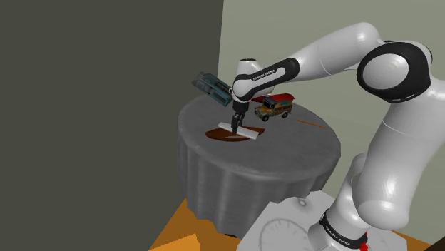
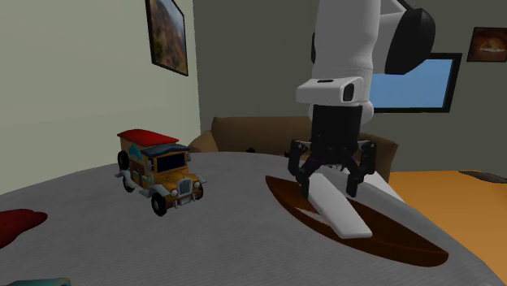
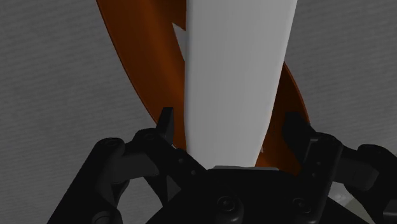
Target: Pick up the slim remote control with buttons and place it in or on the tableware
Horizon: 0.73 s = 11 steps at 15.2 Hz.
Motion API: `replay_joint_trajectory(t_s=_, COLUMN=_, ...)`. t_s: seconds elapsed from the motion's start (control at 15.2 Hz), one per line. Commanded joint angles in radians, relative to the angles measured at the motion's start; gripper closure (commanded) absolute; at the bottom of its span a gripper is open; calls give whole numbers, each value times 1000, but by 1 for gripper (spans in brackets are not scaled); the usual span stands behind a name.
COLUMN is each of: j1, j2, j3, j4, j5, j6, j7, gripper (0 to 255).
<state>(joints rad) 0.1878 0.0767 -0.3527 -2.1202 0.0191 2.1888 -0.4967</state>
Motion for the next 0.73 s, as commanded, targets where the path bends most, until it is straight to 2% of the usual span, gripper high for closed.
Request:
replay_joint_trajectory(t_s=0.0, j1=0, j2=0, j3=0, j4=0, j5=0, j6=0, j7=0, gripper=0)
replay_joint_trajectory(t_s=0.2, j1=0, j2=0, j3=0, j4=0, j5=0, j6=0, j7=0, gripper=0)
replay_joint_trajectory(t_s=0.46, j1=4, j2=-55, j3=0, j4=70, j5=-23, j6=-122, j7=17, gripper=0)
replay_joint_trajectory(t_s=0.66, j1=4, j2=-55, j3=0, j4=70, j5=-23, j6=-122, j7=17, gripper=0)
